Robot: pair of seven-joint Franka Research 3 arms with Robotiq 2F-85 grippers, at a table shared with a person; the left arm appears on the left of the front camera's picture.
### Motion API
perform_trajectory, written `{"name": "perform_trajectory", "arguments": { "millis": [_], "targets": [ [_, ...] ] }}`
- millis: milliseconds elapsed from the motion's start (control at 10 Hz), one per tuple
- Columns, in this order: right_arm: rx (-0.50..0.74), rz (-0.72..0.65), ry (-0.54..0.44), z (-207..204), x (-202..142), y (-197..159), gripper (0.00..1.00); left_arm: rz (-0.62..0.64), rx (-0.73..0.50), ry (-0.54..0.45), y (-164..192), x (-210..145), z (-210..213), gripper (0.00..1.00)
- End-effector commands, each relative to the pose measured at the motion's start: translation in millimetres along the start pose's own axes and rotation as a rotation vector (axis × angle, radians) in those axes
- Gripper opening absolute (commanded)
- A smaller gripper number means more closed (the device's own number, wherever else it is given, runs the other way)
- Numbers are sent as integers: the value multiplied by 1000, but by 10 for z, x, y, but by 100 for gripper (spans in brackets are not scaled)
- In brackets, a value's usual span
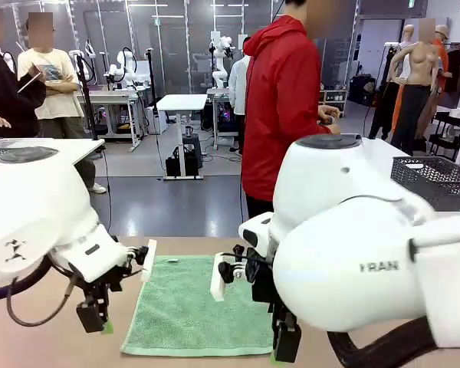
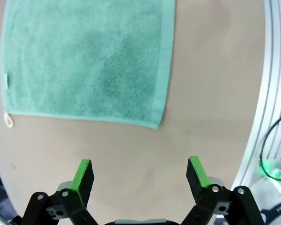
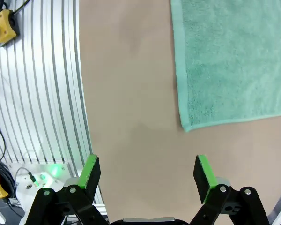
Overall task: Fold the towels and place them in the basket.
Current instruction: When a person lays out a Towel with hook on the table, fold it in half twice.
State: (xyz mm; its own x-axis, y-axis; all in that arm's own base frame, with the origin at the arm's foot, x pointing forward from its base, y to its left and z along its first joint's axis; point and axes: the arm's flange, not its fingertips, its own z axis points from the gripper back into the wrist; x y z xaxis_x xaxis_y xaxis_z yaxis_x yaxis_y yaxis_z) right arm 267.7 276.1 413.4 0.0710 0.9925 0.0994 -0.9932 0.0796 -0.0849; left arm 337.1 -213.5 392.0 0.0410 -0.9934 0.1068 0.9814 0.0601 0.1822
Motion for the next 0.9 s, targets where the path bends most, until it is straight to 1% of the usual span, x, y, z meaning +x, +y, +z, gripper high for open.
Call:
{"name": "perform_trajectory", "arguments": {
  "millis": [0,200,400,500,800],
  "targets": [
    [17,16,-20,-235,-2,17,100,8,-10,-21,-244,-34,-226,100],
    [9,37,-10,-413,-30,-43,100,-13,-45,-9,-261,5,-428,100],
    [16,42,-2,-489,-42,-75,100,-20,-64,17,-296,51,-538,100],
    [22,15,5,-359,80,-78,100,-26,-65,20,-100,127,-374,100],
    [22,15,5,-359,80,-78,100,-26,-65,20,-100,127,-374,100]
  ]
}}
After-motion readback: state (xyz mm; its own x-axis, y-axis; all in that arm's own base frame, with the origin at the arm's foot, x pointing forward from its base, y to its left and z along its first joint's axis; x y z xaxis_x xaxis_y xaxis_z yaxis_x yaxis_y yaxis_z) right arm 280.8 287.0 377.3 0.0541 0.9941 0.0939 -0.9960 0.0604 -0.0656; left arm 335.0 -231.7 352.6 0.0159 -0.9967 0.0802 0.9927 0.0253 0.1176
